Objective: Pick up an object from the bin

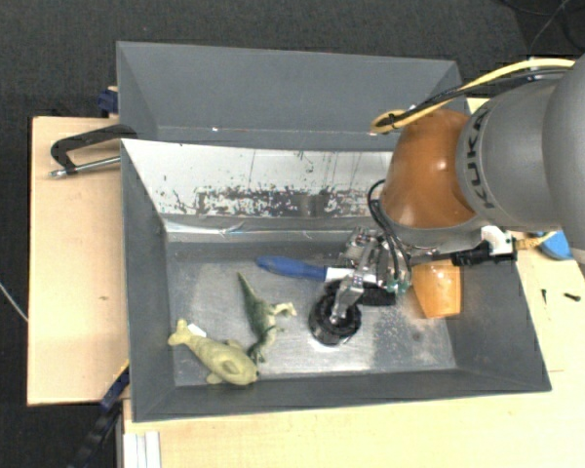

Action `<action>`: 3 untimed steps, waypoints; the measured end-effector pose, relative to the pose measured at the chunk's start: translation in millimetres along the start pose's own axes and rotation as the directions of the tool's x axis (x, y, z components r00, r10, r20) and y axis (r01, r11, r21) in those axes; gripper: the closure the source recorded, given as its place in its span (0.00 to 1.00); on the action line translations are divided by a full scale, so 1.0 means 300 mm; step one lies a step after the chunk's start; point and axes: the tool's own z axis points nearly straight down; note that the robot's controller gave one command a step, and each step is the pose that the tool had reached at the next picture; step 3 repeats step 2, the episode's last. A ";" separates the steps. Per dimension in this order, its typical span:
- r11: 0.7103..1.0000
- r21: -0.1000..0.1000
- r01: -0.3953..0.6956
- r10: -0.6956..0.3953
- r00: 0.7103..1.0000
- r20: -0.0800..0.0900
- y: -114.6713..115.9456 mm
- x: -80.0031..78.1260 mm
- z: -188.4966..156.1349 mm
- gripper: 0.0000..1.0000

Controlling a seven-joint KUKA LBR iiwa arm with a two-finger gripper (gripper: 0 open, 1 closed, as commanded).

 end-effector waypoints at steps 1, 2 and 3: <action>1.000 -0.001 0.002 -0.002 1.000 0.016 0.004 -0.005 -0.184 1.00; 1.000 0.000 0.003 -0.003 1.000 0.015 0.008 -0.008 -0.304 1.00; 1.000 0.000 0.003 -0.003 1.000 0.015 0.008 -0.008 -0.304 1.00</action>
Offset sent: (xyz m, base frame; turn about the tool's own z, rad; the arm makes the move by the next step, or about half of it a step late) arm 0.0001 -0.0002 0.0514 0.0000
